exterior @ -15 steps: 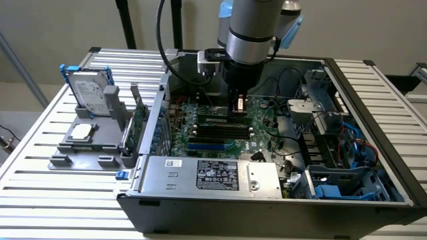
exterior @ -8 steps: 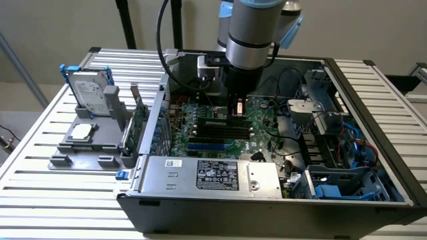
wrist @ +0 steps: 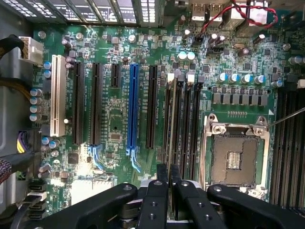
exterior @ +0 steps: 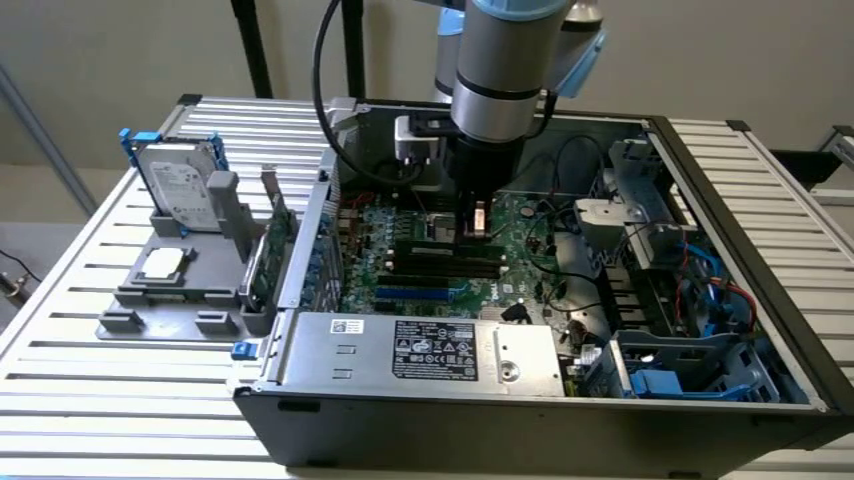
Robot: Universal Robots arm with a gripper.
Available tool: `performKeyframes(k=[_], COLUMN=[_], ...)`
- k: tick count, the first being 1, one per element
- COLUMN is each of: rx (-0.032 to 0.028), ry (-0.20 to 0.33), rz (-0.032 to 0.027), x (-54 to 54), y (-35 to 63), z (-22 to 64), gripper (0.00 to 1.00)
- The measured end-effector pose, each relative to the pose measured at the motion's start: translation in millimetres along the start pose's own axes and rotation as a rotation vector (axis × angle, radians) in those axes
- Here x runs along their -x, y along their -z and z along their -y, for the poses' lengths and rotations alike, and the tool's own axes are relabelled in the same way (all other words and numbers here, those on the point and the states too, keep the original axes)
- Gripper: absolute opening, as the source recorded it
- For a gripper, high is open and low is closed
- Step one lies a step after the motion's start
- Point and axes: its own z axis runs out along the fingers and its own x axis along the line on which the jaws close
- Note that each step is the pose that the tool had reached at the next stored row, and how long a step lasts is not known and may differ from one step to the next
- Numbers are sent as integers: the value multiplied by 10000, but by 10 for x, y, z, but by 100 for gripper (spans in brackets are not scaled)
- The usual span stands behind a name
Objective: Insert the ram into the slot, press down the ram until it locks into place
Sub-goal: 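Insert the ram into the slot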
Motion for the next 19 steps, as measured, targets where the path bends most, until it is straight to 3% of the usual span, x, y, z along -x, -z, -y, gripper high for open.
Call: performKeyframes(k=[6, 15, 19], rx=[-174, -176, -144], ry=[86, 117, 123], rz=[-8, -6, -6], x=[1, 6, 9], y=[-47, -91, -109], z=[-2, -13, -16], gripper=[13, 13, 13])
